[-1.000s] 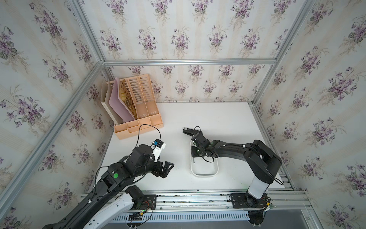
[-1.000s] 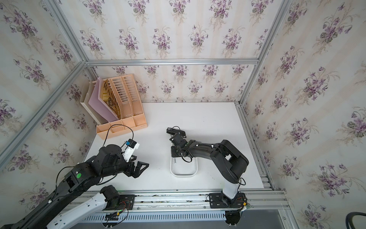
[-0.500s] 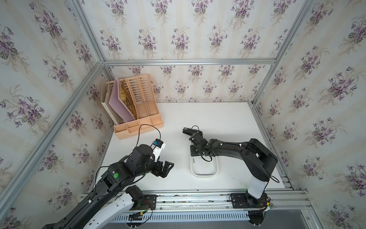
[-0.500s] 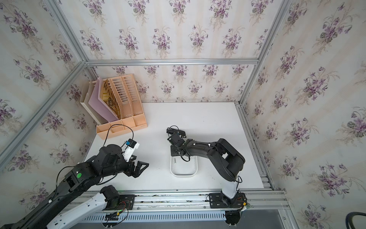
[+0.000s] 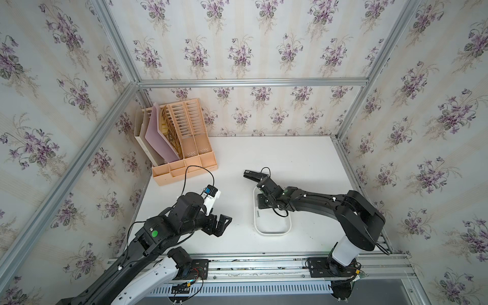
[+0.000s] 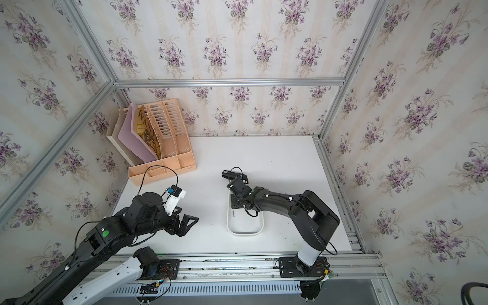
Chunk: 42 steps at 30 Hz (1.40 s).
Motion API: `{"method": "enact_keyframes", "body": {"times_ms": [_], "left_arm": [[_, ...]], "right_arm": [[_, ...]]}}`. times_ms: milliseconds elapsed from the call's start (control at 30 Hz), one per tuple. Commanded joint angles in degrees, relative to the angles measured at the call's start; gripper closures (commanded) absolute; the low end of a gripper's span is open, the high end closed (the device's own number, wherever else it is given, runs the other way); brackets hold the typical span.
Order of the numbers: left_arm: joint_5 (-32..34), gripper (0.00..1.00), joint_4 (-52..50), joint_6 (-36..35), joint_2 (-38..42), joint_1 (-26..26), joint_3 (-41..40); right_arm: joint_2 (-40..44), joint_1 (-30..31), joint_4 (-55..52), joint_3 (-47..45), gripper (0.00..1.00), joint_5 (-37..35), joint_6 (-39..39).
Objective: Take out the screws from the storage box
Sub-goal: Pick up the screw from the storage box, then place the screw at the center of the board.
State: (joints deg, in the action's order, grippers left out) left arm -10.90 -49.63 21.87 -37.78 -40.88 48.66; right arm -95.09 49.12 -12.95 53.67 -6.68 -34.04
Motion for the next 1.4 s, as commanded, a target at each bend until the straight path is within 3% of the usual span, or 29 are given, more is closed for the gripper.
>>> {"method": "enact_keyframes", "body": {"times_ms": [0, 200, 333, 600, 833, 1000, 1367], "left_arm": [[0.2, 0.01, 0.4, 0.2, 0.0, 0.0, 0.1], [0.2, 0.01, 0.4, 0.2, 0.1, 0.0, 0.1], [0.1, 0.01, 0.4, 0.2, 0.1, 0.1, 0.2], [0.0, 0.01, 0.4, 0.2, 0.2, 0.0, 0.2], [-0.1, 0.01, 0.5, 0.2, 0.0, 0.0, 0.1], [-0.2, 0.01, 0.5, 0.2, 0.1, 0.0, 0.2], [-0.1, 0.01, 0.6, 0.2, 0.0, 0.0, 0.2]], "right_arm": [[2.1, -0.1, 1.6, -0.8, 1.00, -0.7, 1.1], [6.6, -0.2, 2.9, -3.0, 1.00, -2.4, 0.9], [12.9, -1.5, 2.3, -5.9, 1.00, -8.3, -0.9], [23.5, -13.1, 0.7, -12.8, 1.00, -8.9, -4.9], [18.2, -22.8, -3.4, -12.9, 1.00, -5.9, -7.2], [13.1, -23.8, -3.5, -12.1, 1.00, -3.7, -7.3], [10.9, -24.0, -3.5, -11.4, 1.00, -3.0, -6.9]]}}
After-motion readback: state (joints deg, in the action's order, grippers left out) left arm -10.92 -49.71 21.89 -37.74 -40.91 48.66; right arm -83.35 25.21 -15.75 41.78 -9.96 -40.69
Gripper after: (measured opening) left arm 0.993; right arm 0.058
